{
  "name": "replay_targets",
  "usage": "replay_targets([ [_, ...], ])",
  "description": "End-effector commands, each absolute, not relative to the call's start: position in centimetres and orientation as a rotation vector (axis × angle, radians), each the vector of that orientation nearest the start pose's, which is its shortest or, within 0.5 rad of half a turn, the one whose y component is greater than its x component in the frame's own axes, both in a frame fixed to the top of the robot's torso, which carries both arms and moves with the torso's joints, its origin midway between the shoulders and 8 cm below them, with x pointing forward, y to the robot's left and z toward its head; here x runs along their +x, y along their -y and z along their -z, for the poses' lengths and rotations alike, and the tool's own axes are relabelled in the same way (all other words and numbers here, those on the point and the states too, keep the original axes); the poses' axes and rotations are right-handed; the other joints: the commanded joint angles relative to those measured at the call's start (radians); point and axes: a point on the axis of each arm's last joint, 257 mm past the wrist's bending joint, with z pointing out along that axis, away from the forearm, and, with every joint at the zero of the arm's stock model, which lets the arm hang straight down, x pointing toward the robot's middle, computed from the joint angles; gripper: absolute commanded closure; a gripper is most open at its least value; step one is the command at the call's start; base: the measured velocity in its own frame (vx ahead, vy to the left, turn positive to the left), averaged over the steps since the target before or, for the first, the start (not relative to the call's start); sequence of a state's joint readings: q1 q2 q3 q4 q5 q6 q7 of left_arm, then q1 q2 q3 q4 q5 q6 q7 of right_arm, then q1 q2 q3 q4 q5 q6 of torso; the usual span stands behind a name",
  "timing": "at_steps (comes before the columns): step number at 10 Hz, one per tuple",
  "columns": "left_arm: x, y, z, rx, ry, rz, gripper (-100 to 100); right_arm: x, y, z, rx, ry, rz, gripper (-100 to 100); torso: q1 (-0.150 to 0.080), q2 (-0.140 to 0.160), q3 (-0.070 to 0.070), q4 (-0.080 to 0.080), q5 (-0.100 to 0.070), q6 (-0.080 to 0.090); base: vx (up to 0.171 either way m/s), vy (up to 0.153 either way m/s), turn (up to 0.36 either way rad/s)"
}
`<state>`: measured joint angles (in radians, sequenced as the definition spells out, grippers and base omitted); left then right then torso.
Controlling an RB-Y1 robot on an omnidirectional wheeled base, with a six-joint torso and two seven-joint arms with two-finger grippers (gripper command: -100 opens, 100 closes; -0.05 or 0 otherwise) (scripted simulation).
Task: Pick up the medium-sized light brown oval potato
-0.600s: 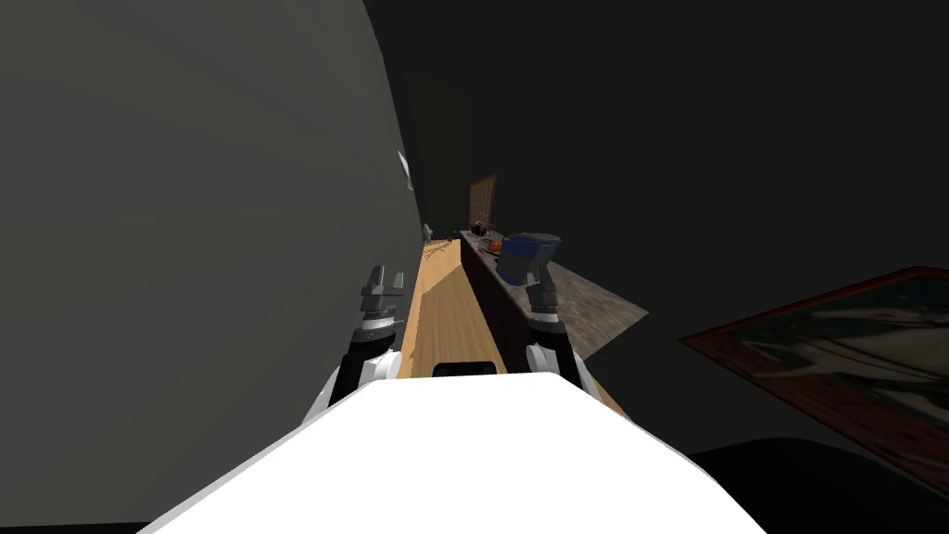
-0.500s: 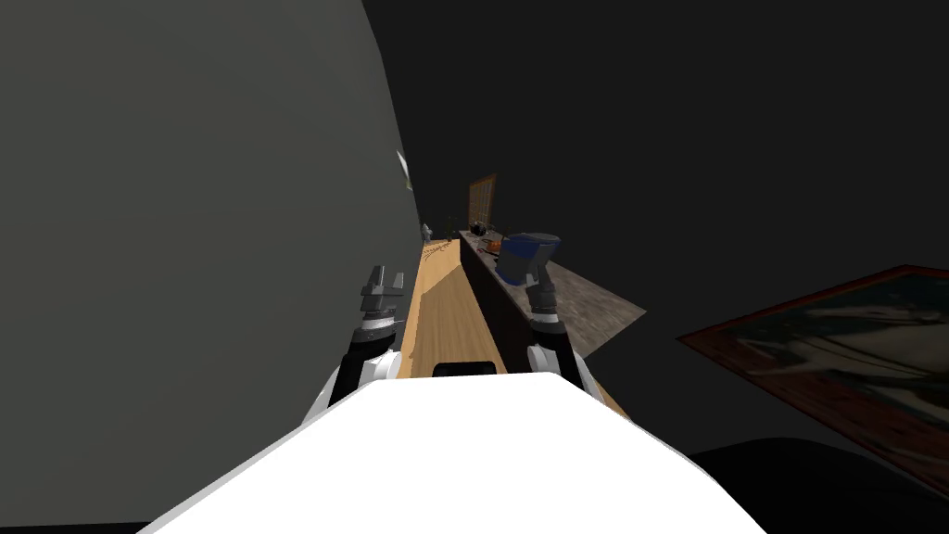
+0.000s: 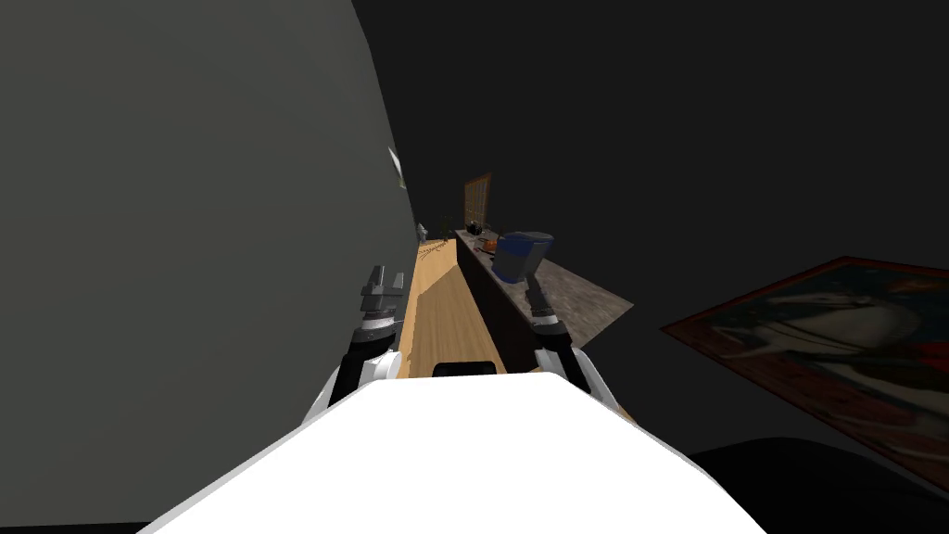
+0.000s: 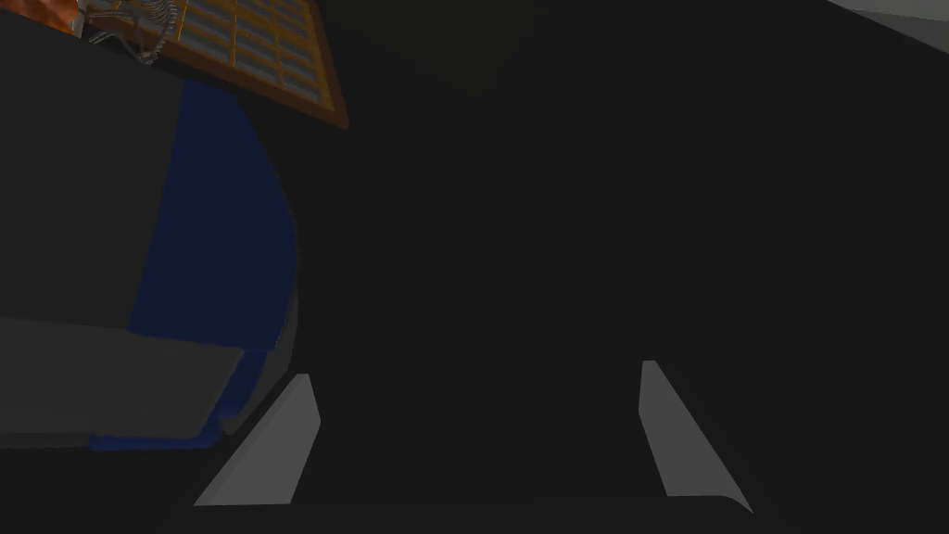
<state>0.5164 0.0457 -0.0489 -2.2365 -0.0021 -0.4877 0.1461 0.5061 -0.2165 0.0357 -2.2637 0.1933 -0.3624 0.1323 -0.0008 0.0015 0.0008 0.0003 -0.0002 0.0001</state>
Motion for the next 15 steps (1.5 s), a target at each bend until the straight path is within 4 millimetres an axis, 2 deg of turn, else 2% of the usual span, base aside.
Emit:
replay_targets([
  [1, 35.5, -26.2, 0.4, -0.751, -0.663, 1.462, 0, 37.4, 23.6, 3.7, 0.345, -1.089, -0.94, -100, 0.0, 0.0, 0.0, 0.0, 0.0, 0.0, -0.026, 0.001, -0.083],
  [2, 35.5, -26.2, 0.4, -0.751, -0.663, 1.462, 0, 37.6, 23.6, 4.6, 0.293, -1.132, -0.882, -100, 0.0, 0.0, 0.0, 0.0, 0.0, 0.0, -0.029, -0.001, -0.102],
  [3, 35.5, -26.2, 0.4, -0.751, -0.663, 1.462, 0, 37.6, 23.5, 4.6, 0.28, -1.14, -0.879, -100, 0.0, 0.0, 0.0, 0.0, 0.0, 0.0, -0.022, 0.0, -0.027],
  [5, 35.5, -26.2, 0.4, -0.751, -0.663, 1.462, 0, 37.9, 23.5, 6.5, 0.16, -1.224, -0.756, -100, 0.001, 0.0, 0.0, 0.0, 0.0, 0.0, -0.023, 0.004, -0.076],
  [6, 35.5, -26.2, 0.4, -0.751, -0.662, 1.462, 0, 37.9, 23.5, 6.5, 0.149, -1.23, -0.752, -100, 0.001, 0.0, 0.0, 0.0, 0.0, 0.0, -0.022, 0.007, -0.04],
  [8, 35.5, -26.2, 0.4, -0.751, -0.662, 1.462, 0, 38.1, 23.8, 8.4, 0.019, -1.302, -0.624, -100, 0.001, 0.0, 0.0, 0.0, 0.0, 0.0, -0.021, 0.007, -0.084],
  [9, 35.5, -26.2, 0.4, -0.751, -0.662, 1.462, 0, 38.1, 23.7, 8.5, 0.001, -1.308, -0.618, -100, 0.001, 0.0, 0.0, 0.0, 0.0, 0.0, -0.019, 0.007, -0.036],
  [11, 35.5, -26.2, 0.4, -0.751, -0.663, 1.462, 0, 38.2, 24.2, 10.3, -0.136, -1.366, -0.488, -100, 0.001, 0.0, 0.0, 0.0, 0.0, 0.0, -0.022, 0.008, -0.096],
  [12, 35.5, -26.2, 0.4, -0.751, -0.662, 1.462, 0, 38.2, 24.2, 10.4, -0.156, -1.372, -0.48, -100, 0.001, 0.0, 0.0, 0.0, 0.0, 0.0, -0.019, 0.011, -0.023],
  [14, 35.5, -26.2, 0.4, -0.751, -0.663, 1.462, 0, 38.3, 25.0, 12.2, -0.301, -1.416, -0.351, -100, 0.001, -0.001, 0.0, 0.0, 0.0, 0.0, -0.009, 0.009, -0.069],
  [15, 35.5, -26.2, 0.4, -0.751, -0.663, 1.462, 0, 38.3, 25.0, 12.3, -0.319, -1.418, -0.343, -100, 0.001, -0.001, 0.0, 0.0, 0.0, 0.0, -0.002, 0.012, -0.045],
])
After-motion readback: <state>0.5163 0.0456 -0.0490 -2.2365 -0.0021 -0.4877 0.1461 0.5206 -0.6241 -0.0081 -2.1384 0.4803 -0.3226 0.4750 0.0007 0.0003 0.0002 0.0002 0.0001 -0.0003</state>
